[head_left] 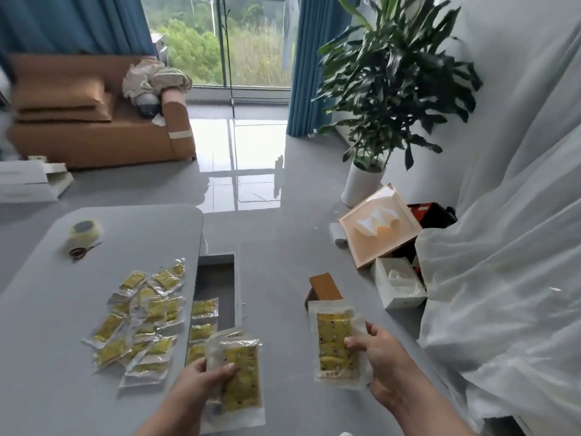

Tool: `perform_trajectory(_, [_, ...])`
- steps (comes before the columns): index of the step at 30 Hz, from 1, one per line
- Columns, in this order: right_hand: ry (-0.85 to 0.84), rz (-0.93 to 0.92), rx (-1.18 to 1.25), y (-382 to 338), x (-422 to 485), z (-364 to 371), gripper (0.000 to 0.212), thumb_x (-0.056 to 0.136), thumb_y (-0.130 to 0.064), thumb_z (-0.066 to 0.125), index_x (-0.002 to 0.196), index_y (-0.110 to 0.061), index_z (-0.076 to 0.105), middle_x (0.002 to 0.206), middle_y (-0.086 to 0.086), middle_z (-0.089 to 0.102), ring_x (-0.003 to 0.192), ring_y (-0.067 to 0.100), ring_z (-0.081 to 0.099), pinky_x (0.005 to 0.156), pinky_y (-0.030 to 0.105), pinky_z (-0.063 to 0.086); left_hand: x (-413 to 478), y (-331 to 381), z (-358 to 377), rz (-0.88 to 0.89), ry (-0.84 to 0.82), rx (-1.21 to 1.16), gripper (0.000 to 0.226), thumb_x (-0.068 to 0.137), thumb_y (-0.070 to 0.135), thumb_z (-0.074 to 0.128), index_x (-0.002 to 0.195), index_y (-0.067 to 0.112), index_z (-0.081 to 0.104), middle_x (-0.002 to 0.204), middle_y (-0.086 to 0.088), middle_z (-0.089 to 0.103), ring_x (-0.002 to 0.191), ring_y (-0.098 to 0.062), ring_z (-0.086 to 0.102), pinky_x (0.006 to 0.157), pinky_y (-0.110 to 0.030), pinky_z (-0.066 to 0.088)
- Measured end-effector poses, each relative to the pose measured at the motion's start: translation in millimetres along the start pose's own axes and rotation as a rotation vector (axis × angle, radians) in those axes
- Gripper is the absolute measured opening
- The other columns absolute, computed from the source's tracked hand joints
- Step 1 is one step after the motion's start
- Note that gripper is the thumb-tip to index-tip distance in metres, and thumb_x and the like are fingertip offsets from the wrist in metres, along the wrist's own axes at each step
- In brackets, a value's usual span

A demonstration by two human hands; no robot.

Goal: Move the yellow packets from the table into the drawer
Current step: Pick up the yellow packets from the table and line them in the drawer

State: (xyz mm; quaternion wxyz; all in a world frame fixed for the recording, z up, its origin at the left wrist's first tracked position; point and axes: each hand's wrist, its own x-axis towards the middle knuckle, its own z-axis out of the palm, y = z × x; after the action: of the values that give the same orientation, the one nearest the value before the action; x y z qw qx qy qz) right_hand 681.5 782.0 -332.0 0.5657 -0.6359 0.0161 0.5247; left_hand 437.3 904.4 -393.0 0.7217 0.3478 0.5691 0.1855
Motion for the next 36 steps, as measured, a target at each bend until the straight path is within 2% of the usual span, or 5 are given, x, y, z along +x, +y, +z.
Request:
perform_trajectory(6, [-0.135,0.010,-0.167,-94.2,76.3,-35.5,0.036,0.086,0.018,0.049,0.116,-0.002,0.054,0.101,0.025,0.068,0.082,0.039,0.067,0.051,0.042,0.057,25.1,8.4,91.0,0.021,0.150,-0.134,0.025,0.079,-0.004,0.069,0.102,-0.010,0.064,0.090,-0.028,0.070,0.081,-0.039,0.066,0.068,-0.044,0.055])
perform_trajectory(15, [-0.296,0.029,-0.325,-165.0,161.8,-4.6,0.042,0.084,0.019,0.049,0.122,0.001,0.051,0.103,0.027,0.065,0.085,0.040,0.066,0.059,0.045,0.058,55.4,38.7,148.4,0.074,0.253,-0.352,0.014,0.084,-0.007,0.060,0.097,-0.004,0.064,0.075,-0.020,0.072,0.059,-0.030,0.070,0.049,-0.037,0.056])
perform_trajectory(24, [-0.422,0.083,-0.541,-199.4,254.1,98.3,0.033,0.084,0.018,0.050,0.113,0.001,0.054,0.096,0.024,0.067,0.087,0.040,0.066,0.072,0.052,0.056,140.0,88.3,115.5,0.085,0.457,-0.574,0.017,0.085,-0.005,0.060,0.101,-0.002,0.063,0.086,-0.023,0.073,0.080,-0.037,0.068,0.075,-0.054,0.056])
perform_trajectory(29, [-0.460,0.102,-0.714,-217.3,308.2,179.7,0.032,0.084,0.013,0.055,0.110,-0.005,0.056,0.098,0.022,0.069,0.092,0.041,0.068,0.085,0.063,0.052,184.8,128.2,62.5,0.133,0.629,-0.701,0.010,0.085,-0.003,0.063,0.092,0.003,0.063,0.094,-0.020,0.070,0.088,-0.033,0.065,0.077,-0.042,0.052])
perform_trajectory(36, [-0.573,0.131,-0.866,-230.4,349.8,281.9,0.029,0.083,0.012,0.055,0.106,-0.007,0.056,0.099,0.022,0.070,0.090,0.041,0.069,0.077,0.056,0.057,211.9,152.0,16.8,0.148,0.776,-0.838,0.022,0.081,0.000,0.068,0.102,0.005,0.065,0.107,-0.021,0.069,0.105,-0.037,0.063,0.099,-0.058,0.044])
